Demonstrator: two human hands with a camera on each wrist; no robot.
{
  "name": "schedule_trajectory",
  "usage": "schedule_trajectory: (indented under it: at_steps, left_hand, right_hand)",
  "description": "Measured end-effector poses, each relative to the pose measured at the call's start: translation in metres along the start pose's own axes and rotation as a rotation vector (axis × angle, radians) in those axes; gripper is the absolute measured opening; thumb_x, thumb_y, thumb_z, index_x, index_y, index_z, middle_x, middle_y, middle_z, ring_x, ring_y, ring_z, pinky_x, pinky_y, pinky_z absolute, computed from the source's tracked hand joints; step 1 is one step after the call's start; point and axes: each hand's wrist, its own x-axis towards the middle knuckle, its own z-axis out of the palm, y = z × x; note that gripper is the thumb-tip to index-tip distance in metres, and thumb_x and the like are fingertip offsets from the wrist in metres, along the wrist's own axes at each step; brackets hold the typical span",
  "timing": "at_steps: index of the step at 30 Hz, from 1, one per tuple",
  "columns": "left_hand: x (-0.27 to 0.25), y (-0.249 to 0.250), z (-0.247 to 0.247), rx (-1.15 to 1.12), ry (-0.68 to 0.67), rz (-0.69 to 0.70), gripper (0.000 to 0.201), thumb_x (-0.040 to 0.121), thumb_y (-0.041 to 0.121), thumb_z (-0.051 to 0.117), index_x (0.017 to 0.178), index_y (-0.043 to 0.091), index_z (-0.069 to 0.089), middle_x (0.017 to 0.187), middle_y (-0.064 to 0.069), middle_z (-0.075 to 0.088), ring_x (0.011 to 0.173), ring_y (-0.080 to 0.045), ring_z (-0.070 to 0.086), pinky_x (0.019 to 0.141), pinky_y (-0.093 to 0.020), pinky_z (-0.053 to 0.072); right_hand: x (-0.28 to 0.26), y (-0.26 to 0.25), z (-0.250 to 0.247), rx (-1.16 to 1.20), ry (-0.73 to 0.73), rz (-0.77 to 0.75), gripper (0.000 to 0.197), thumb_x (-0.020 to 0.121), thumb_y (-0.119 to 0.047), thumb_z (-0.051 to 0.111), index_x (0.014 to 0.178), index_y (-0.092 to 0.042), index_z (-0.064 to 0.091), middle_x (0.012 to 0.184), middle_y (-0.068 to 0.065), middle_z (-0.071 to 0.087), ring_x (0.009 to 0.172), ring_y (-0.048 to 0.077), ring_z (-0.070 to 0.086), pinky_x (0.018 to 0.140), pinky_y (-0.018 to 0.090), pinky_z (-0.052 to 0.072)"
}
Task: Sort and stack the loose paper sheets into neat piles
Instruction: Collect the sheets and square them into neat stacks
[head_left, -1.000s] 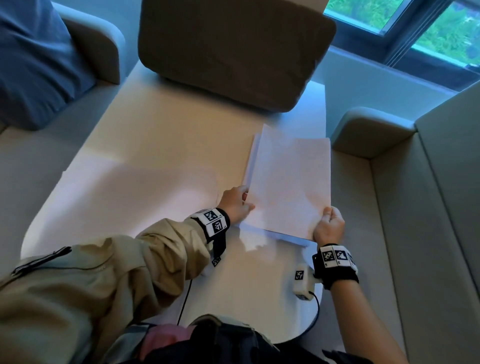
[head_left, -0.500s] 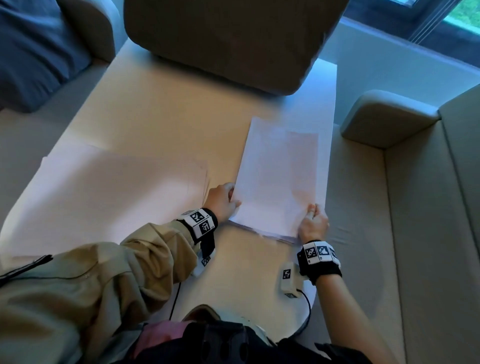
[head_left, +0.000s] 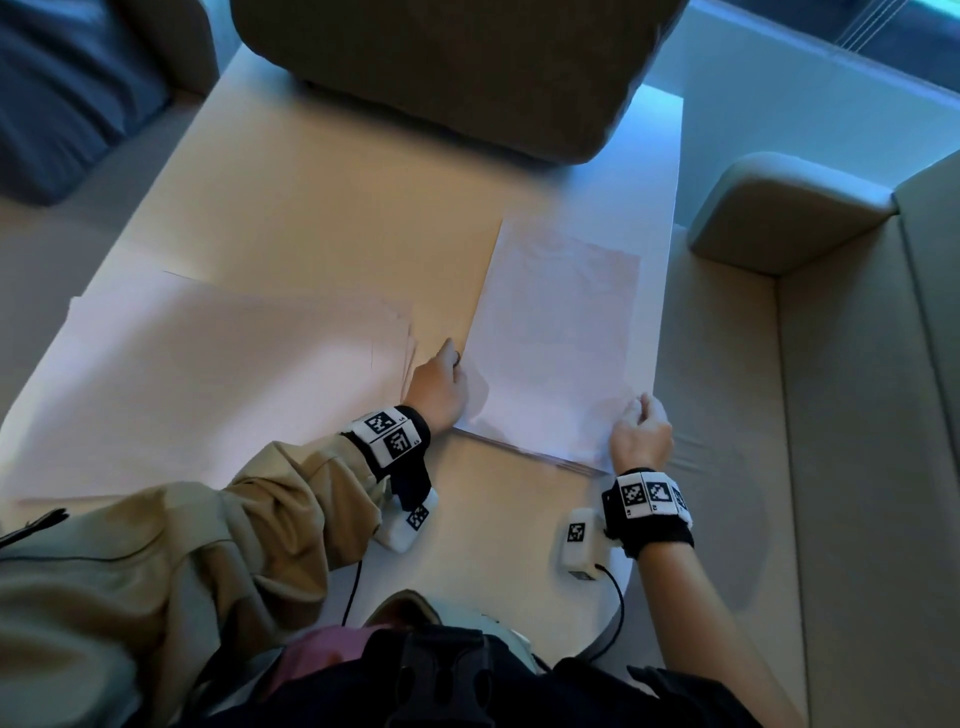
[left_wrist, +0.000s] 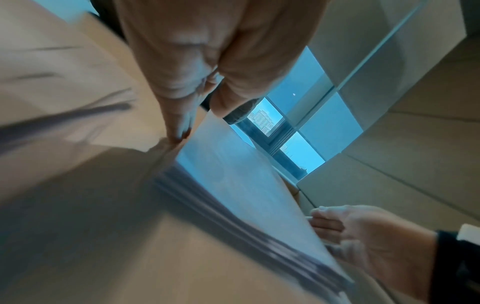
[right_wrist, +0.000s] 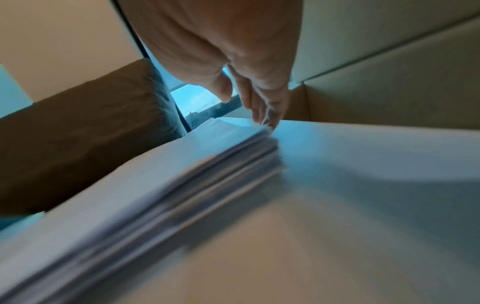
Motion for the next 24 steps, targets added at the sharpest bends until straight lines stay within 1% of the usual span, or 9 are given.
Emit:
schedule_trajectory:
  at_steps: [2, 4, 8, 10, 12, 15, 20, 22, 24]
  left_hand:
    - [-0.002, 0.004, 0.003, -0.035, -0.025, -0.026, 0.008, 0.095, 0.005, 0.033, 0.100, 0.000, 0.037, 0.103, -0.030, 0.055, 0.088, -0.041, 0.053, 0.070, -0.035, 0.036]
    - [-0.004, 0.006, 0.006, -0.041, -0.051, -0.059, 0.029, 0.094, 0.005, 0.034, 0.120, -0.007, 0.035, 0.104, -0.033, 0.054, 0.094, -0.045, 0.052, 0.075, -0.038, 0.040]
    - [-0.005, 0.002, 0.003, -0.032, -0.127, -0.083, 0.047, 0.093, 0.009, 0.036, 0.139, 0.006, 0.028, 0.132, -0.021, 0.049, 0.119, -0.038, 0.048, 0.097, -0.036, 0.038]
    - [-0.007, -0.001, -0.001, -0.017, -0.157, -0.082, 0.051, 0.092, 0.012, 0.038, 0.141, 0.009, 0.026, 0.137, -0.019, 0.047, 0.121, -0.036, 0.046, 0.102, -0.036, 0.037]
    - [-0.011, -0.002, -0.004, 0.007, -0.172, -0.079, 0.055, 0.093, 0.014, 0.039, 0.145, 0.009, 0.021, 0.138, -0.019, 0.045, 0.122, -0.035, 0.045, 0.102, -0.034, 0.036]
    - [-0.019, -0.001, -0.005, 0.035, -0.198, -0.072, 0.058, 0.095, 0.015, 0.040, 0.147, 0.009, 0.015, 0.144, -0.019, 0.038, 0.129, -0.033, 0.040, 0.101, -0.029, 0.033]
    - [-0.023, -0.002, -0.011, 0.055, -0.230, -0.041, 0.056, 0.095, 0.020, 0.045, 0.144, 0.007, 0.022, 0.142, -0.018, 0.041, 0.126, -0.036, 0.043, 0.097, -0.032, 0.035]
    - [-0.025, -0.004, -0.021, 0.051, -0.206, 0.001, 0.055, 0.094, 0.019, 0.047, 0.143, 0.004, 0.025, 0.145, -0.017, 0.038, 0.130, -0.034, 0.040, 0.103, -0.035, 0.034]
    - [-0.031, -0.008, -0.038, 0.011, -0.123, 0.038, 0.053, 0.094, 0.015, 0.049, 0.143, 0.007, 0.031, 0.148, -0.010, 0.036, 0.136, -0.026, 0.036, 0.110, -0.032, 0.028]
  right_hand:
    - [-0.004, -0.006, 0.005, 0.032, -0.041, 0.013, 0.041, 0.099, -0.012, 0.042, 0.137, 0.003, 0.044, 0.139, 0.018, 0.050, 0.131, 0.026, 0.046, 0.107, 0.025, 0.030]
    - [-0.008, -0.010, 0.011, 0.049, -0.083, 0.009, 0.043, 0.099, -0.011, 0.042, 0.138, 0.005, 0.040, 0.141, 0.018, 0.046, 0.133, 0.024, 0.044, 0.109, 0.024, 0.028]
    - [-0.007, -0.011, 0.014, 0.087, -0.113, 0.041, 0.047, 0.097, -0.010, 0.044, 0.140, 0.006, 0.035, 0.141, 0.019, 0.047, 0.132, 0.025, 0.045, 0.110, 0.026, 0.030]
    - [-0.008, -0.011, 0.011, 0.032, -0.084, 0.025, 0.050, 0.096, -0.013, 0.048, 0.141, 0.003, 0.034, 0.140, 0.016, 0.049, 0.131, 0.027, 0.046, 0.107, 0.027, 0.031]
    - [-0.013, -0.013, 0.009, -0.023, -0.049, -0.018, 0.052, 0.095, -0.014, 0.050, 0.141, 0.001, 0.034, 0.140, 0.017, 0.049, 0.129, 0.030, 0.046, 0.104, 0.027, 0.032]
    - [-0.025, -0.013, 0.013, -0.094, -0.101, -0.043, 0.048, 0.094, -0.015, 0.051, 0.136, 0.005, 0.037, 0.136, 0.022, 0.050, 0.124, 0.036, 0.049, 0.099, 0.031, 0.037]
    - [-0.032, -0.017, 0.008, -0.078, -0.097, 0.014, 0.055, 0.093, -0.014, 0.053, 0.141, 0.002, 0.030, 0.140, 0.017, 0.048, 0.127, 0.033, 0.046, 0.100, 0.030, 0.035]
    - [-0.039, -0.021, 0.007, -0.060, -0.043, -0.048, 0.054, 0.091, -0.013, 0.054, 0.139, 0.001, 0.033, 0.137, 0.018, 0.049, 0.125, 0.033, 0.047, 0.101, 0.032, 0.035]
    - [-0.053, -0.025, 0.011, -0.044, 0.015, -0.161, 0.045, 0.090, -0.010, 0.055, 0.132, 0.001, 0.042, 0.126, 0.016, 0.055, 0.116, 0.029, 0.052, 0.095, 0.029, 0.037]
